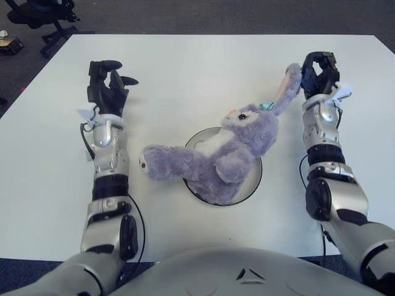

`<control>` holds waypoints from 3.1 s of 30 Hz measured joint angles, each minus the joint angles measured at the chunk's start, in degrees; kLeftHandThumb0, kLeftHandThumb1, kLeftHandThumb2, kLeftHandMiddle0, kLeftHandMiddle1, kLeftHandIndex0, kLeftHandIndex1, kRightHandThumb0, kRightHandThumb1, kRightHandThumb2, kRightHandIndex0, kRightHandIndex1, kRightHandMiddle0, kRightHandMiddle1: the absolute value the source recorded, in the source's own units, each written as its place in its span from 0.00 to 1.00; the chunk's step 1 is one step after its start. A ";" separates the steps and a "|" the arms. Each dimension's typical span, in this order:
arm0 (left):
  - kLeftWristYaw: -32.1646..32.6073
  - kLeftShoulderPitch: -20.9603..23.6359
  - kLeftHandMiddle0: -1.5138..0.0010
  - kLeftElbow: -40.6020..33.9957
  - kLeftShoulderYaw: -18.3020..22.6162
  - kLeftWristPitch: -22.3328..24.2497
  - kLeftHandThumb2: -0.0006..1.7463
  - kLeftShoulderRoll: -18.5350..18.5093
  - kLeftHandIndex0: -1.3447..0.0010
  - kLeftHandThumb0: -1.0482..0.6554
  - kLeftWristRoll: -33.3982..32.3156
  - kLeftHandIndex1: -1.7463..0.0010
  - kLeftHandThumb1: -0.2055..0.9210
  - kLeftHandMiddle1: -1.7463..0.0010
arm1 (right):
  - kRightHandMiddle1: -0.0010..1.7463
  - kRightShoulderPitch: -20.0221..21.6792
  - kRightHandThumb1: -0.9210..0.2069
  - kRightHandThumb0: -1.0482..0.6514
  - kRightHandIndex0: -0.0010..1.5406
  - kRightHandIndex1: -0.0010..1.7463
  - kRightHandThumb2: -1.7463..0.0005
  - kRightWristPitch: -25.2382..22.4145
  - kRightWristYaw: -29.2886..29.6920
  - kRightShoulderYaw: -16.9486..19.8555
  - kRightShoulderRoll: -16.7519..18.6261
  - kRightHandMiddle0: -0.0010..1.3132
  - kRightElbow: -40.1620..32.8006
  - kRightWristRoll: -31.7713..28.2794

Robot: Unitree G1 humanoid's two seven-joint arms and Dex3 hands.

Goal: Put the doll into the plate.

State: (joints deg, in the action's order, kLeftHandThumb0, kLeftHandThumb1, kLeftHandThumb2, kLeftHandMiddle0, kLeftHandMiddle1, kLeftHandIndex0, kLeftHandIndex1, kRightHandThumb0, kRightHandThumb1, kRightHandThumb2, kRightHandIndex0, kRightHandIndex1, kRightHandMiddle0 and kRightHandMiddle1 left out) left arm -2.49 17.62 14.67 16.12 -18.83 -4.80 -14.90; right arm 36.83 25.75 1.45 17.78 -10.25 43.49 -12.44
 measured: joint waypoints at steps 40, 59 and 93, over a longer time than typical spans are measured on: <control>-2.54 -3.76 0.59 -10.00 -4.01 17.45 0.29 -2.06 0.84 0.41 0.62 0.00 0.99 0.00 | 1.00 -5.08 0.22 0.39 0.57 1.00 0.52 31.85 13.35 -4.87 -2.52 0.27 7.58 18.29; -3.31 -4.09 0.60 -11.25 -3.94 19.86 0.29 -2.37 0.84 0.41 0.22 0.00 1.00 0.00 | 1.00 -6.40 0.21 0.39 0.59 1.00 0.52 25.62 5.08 -4.67 -2.60 0.27 5.56 11.89; -7.15 -5.40 0.56 -12.51 -3.52 18.16 0.29 -2.79 0.84 0.41 -0.65 0.00 1.00 0.00 | 1.00 -15.56 0.22 0.39 0.59 1.00 0.52 6.42 3.40 -9.52 -3.25 0.27 -11.95 16.08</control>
State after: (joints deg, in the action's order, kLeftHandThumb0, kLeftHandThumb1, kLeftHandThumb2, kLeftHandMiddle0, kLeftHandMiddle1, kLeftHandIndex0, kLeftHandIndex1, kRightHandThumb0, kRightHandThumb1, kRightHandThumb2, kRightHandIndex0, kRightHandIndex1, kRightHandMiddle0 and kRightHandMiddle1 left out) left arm -9.64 12.22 2.16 12.60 -0.67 -7.59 -15.54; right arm 21.27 32.17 4.85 8.25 -13.50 31.54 3.64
